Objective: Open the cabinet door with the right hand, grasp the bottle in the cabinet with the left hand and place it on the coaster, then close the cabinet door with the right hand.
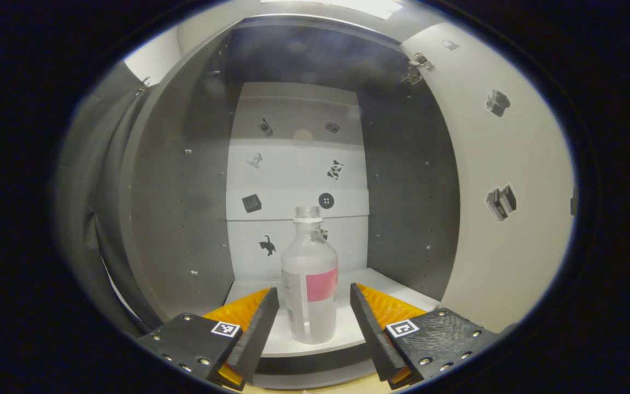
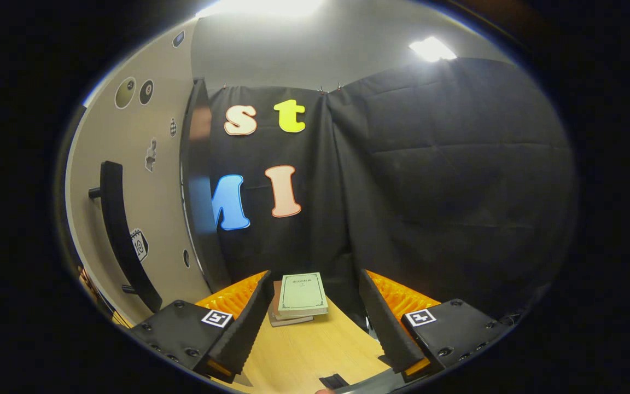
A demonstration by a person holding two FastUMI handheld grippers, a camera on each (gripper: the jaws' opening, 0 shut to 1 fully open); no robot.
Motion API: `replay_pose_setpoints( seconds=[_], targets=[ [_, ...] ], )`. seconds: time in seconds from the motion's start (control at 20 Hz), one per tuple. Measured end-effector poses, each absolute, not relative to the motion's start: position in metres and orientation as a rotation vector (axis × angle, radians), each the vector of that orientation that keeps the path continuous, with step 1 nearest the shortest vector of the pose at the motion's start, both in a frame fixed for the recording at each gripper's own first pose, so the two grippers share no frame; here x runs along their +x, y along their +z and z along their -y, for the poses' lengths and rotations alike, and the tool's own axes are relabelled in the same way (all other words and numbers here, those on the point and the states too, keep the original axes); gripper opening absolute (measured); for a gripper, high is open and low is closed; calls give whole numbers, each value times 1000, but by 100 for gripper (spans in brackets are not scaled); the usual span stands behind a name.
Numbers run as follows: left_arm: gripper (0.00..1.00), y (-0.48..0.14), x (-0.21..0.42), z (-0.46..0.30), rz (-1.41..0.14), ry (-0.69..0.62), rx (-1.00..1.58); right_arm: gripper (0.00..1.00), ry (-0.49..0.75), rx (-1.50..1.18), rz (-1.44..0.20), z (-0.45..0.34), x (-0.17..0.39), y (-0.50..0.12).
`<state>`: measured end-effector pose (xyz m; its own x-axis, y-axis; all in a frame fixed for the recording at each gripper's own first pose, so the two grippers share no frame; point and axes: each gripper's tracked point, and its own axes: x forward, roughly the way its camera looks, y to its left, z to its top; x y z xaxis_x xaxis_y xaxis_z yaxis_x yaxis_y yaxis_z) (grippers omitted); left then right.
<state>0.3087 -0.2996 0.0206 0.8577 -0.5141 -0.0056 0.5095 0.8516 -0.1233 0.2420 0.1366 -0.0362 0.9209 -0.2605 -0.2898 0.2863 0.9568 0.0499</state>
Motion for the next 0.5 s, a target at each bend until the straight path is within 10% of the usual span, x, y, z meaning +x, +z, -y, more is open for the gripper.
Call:
replay_pose_setpoints(
  seconds=[0.5],
  targets=[
    [81, 4, 342, 313, -64, -553, -125, 99, -317, 99, -296, -141, 244, -40]
  ],
)
